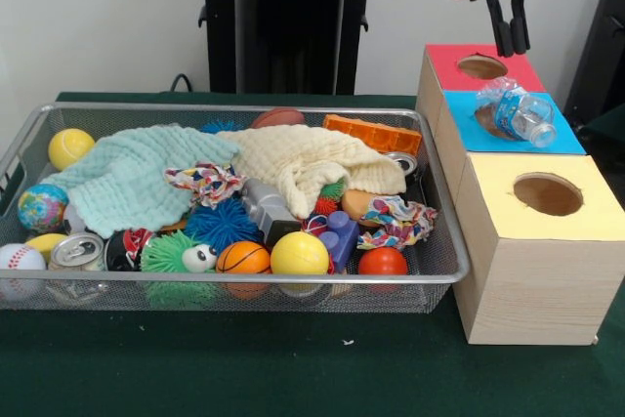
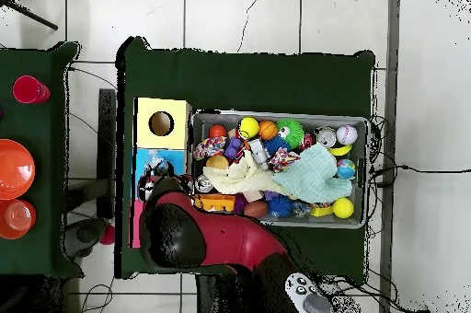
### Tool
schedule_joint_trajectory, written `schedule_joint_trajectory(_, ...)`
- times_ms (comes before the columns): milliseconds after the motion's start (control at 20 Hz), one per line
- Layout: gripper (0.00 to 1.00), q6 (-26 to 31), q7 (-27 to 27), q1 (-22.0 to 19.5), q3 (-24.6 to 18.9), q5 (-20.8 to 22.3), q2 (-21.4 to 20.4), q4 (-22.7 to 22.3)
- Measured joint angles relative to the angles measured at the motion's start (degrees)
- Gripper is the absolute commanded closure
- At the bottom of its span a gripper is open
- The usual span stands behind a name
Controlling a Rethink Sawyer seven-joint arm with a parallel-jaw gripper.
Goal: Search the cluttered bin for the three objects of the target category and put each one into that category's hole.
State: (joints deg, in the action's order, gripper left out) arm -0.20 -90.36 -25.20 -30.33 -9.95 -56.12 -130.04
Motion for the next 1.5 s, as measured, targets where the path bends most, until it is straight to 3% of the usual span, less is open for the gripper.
schedule_joint_trajectory(550, 1.00, -0.01, 0.00, 2.53, 1.45, -0.01, 4.09, 0.00)
schedule_joint_trajectory(1500, 1.00, -0.01, 0.00, 3.68, 4.25, 1.33, 5.01, 0.02)
